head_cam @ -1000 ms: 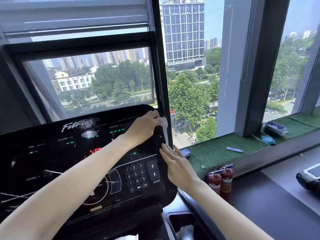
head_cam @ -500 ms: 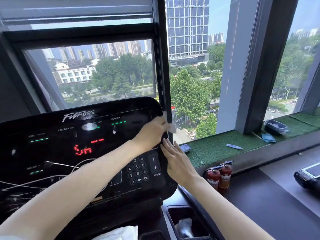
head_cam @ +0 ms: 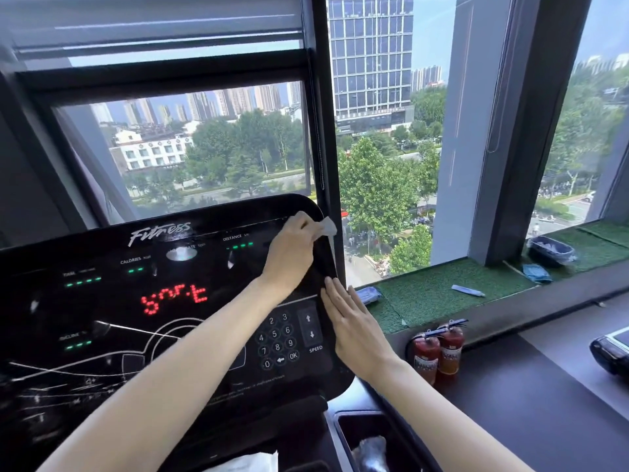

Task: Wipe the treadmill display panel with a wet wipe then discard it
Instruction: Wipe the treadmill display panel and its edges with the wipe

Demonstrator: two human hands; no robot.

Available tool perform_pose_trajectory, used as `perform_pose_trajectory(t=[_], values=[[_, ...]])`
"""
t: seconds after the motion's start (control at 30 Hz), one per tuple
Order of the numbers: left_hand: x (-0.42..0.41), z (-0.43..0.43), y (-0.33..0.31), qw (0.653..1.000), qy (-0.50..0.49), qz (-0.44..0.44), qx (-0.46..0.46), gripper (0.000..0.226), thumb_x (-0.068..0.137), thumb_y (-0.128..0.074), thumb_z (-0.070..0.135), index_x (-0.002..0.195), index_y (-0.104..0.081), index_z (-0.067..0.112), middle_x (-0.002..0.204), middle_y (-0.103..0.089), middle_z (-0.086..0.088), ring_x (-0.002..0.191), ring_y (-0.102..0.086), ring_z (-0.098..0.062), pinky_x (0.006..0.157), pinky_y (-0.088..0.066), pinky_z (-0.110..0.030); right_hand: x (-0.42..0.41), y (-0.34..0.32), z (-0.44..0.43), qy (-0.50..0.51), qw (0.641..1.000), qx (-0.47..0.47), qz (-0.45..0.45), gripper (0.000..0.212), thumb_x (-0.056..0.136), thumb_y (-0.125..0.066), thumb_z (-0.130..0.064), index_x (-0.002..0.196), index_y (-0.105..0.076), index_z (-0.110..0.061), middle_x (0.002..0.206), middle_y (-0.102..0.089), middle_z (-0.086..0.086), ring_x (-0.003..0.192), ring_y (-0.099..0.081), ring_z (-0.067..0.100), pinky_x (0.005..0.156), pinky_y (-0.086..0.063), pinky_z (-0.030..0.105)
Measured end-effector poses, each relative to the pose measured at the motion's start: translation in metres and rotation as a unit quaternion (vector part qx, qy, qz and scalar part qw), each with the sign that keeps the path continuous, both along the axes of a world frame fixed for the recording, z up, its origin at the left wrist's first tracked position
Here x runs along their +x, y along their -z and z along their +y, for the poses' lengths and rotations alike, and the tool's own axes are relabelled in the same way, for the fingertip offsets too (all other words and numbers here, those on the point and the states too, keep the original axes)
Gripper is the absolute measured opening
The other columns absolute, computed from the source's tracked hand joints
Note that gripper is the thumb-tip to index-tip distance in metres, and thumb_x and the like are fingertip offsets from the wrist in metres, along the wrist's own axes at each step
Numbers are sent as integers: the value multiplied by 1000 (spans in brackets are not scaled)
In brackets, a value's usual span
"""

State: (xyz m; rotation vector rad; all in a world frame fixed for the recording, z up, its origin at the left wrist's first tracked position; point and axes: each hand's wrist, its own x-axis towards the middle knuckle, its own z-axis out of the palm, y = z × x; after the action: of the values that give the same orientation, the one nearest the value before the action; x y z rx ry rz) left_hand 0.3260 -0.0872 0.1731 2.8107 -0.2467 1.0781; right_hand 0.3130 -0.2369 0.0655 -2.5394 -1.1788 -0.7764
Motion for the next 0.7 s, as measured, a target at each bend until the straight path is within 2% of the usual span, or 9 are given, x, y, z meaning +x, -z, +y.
perform_pose_trajectory(t=[0.13,0.2,0.3,0.4,0.47,0.53,0.6,0.63,0.7], values=[[-18,-14,23,982,105,93,123,25,84,-55,-2,104,-62,12,99,-53,-3,92,-50,-17,65,-52,-34,-2,-2,-1,4,1000,-15,9,78,61,-64,-4,135,-42,2,143,-40,18,136,-33,28,111,-30,41],[-13,-8,12,991,74,84,76,27,87,-52,-2,106,-64,13,99,-53,-2,92,-51,-16,67,-52,-32,-3,-3,-3,3,1000,-16,16,81,59,-63,-2,137,-39,2,146,-36,18,136,-33,29,108,-34,42],[-1,2,0,999,-16,-12,-46,24,85,-57,-5,103,-65,9,94,-54,-3,83,-53,-17,63,-52,-33,-9,4,-4,-2,999,11,34,85,61,-58,2,141,-30,2,151,-24,19,140,-22,27,113,-26,38],[-17,-5,20,992,70,60,85,29,80,-59,-7,102,-63,11,95,-53,-4,85,-50,-19,57,-52,-36,-15,14,-8,-17,999,-5,29,84,59,-57,2,139,-33,3,148,-32,18,138,-24,25,113,-15,38],[-28,-7,26,974,106,136,148,32,81,-56,-6,107,-62,12,101,-52,-4,91,-50,-18,58,-52,-34,-18,20,-11,-14,1000,-8,24,77,59,-55,-1,135,-41,3,142,-41,18,134,-33,26,110,-19,39],[-16,-2,18,987,60,96,114,34,80,-57,-9,106,-64,12,99,-53,-3,90,-52,-18,61,-52,-32,-18,23,-12,-2,999,12,29,68,64,-44,-2,132,-46,2,139,-46,16,132,-38,25,109,-20,38],[-10,-2,14,999,3,32,24,34,79,-58,-11,104,-66,12,96,-54,-3,86,-53,-18,63,-52,-30,-17,25,-10,7,999,24,41,67,63,-46,-1,131,-48,2,138,-48,16,130,-42,25,109,-19,37],[-10,-5,16,999,0,30,23,34,80,-57,-10,104,-65,12,97,-54,-4,87,-52,-18,64,-52,-30,-17,27,-9,10,999,25,44,68,62,-49,0,130,-49,2,137,-48,16,130,-43,25,109,-18,36],[-17,-14,33,986,66,104,116,29,81,-53,-7,103,-61,11,101,-52,-4,92,-49,-18,63,-50,-29,-15,30,-9,11,999,19,37,67,62,-40,-2,128,-51,3,137,-49,16,129,-44,25,110,-18,36]])
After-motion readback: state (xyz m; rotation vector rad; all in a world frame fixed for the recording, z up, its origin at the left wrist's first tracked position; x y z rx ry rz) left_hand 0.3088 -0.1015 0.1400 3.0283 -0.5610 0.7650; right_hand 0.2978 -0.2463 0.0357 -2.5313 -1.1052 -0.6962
